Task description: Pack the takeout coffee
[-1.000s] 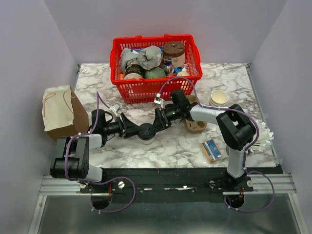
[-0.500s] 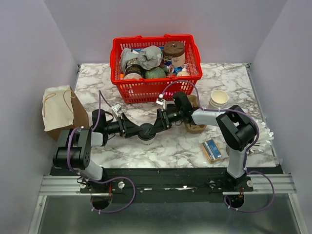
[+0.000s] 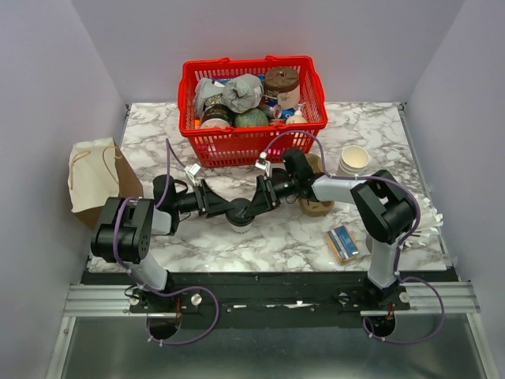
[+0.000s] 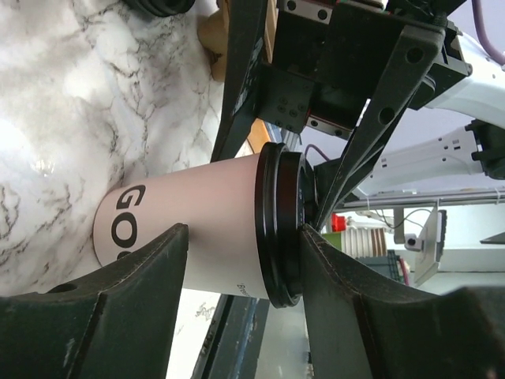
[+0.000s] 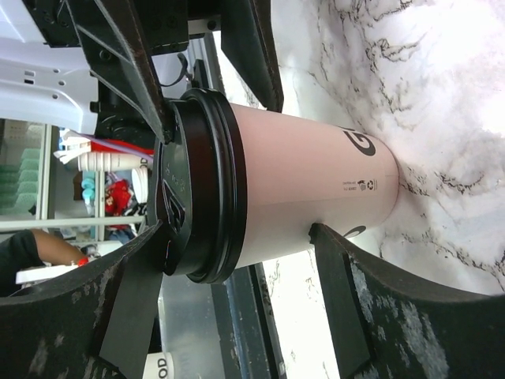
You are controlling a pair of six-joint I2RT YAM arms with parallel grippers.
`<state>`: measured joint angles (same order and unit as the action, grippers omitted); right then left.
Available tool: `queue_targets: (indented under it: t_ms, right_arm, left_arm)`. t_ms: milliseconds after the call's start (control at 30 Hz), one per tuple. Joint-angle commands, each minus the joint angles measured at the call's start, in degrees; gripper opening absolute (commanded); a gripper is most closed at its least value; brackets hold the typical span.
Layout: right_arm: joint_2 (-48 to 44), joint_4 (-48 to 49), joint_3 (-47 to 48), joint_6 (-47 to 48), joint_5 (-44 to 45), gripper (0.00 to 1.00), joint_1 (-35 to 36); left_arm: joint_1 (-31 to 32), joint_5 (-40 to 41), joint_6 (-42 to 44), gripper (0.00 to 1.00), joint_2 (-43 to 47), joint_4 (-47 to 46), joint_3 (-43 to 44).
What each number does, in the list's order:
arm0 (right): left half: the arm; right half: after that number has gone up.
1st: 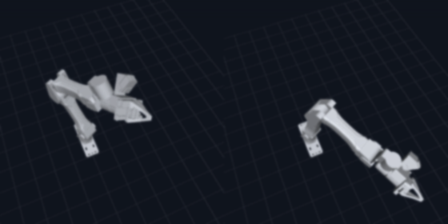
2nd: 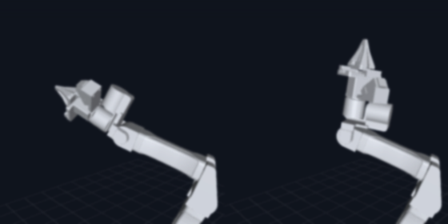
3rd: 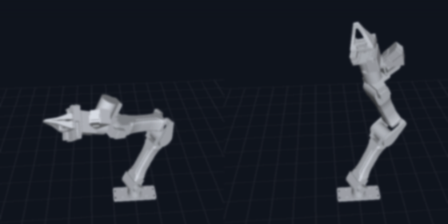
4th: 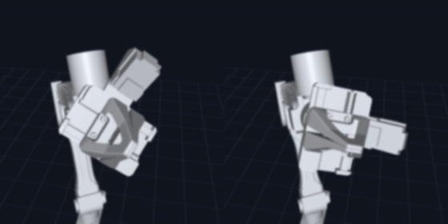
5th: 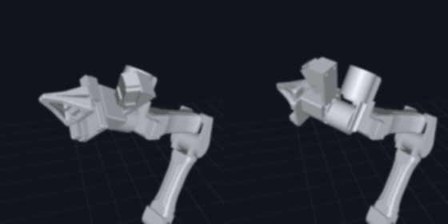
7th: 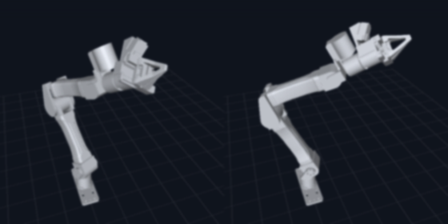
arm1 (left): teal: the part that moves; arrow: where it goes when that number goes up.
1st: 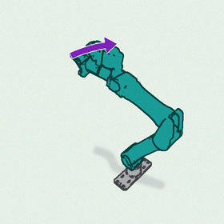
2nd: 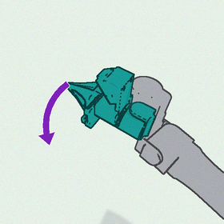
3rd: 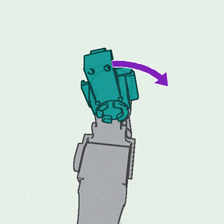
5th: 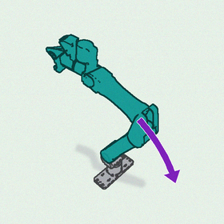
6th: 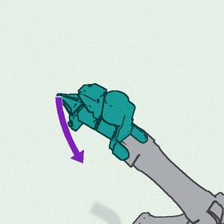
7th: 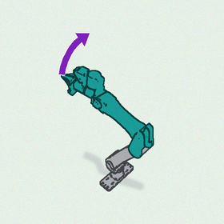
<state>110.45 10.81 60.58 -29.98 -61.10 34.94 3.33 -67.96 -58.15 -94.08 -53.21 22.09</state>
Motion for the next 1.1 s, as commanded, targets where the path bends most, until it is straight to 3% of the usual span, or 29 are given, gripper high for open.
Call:
queue_targets:
  t_ms: [0,33,100,233,333,600,733,933,1067]
  right_arm:
    - [2.0,0.7,-0.8,3.3,4.4,0.79,1.4]
    - [1.7,0.6,-0.8,3.3,3.9,0.8,1.1]
    - [0.4,0.4,-0.6,3.7,3.5,0.82,0.9]
    - [-2.1,-3.5,1.0,6.2,4.2,0.87,0.3]
    - [-3.4,-6.2,2.7,7.8,5.0,0.9,-0.2]
    - [-8.3,-16.0,7.7,17.1,10.3,0.97,-1.5]
    - [-11.7,-21.0,8.8,21.8,11.4,0.97,-1.5]
    - [-21.8,-30.5,9.6,35.0,16.7,0.97,-1.5]
    - [-27.4,-35.8,11.2,38.7,20.8,0.98,-1.6]
  left_arm:
    - [3.6,5.3,-3.1,0.65,-0.9,-4.9,0.0]
    - [3.6,5.3,-3.5,0.98,-0.1,-4.6,0.5]
    - [3.9,6.0,-0.1,0.99,3.3,-0.5,1.7]
    - [5.2,11.7,18.8,0.99,10.6,29.1,9.5]
    - [5.3,14.8,26.4,0.99,12.3,40.0,14.2]
    - [5.7,19.7,36.6,0.99,19.4,53.1,20.0]
    - [6.9,19.0,45.4,0.99,24.6,64.7,22.9]
    - [12.2,18.2,77.7,0.99,32.7,86.7,27.7]
    - [17.5,22.7,88.4,0.99,35.3,88.0,26.7]
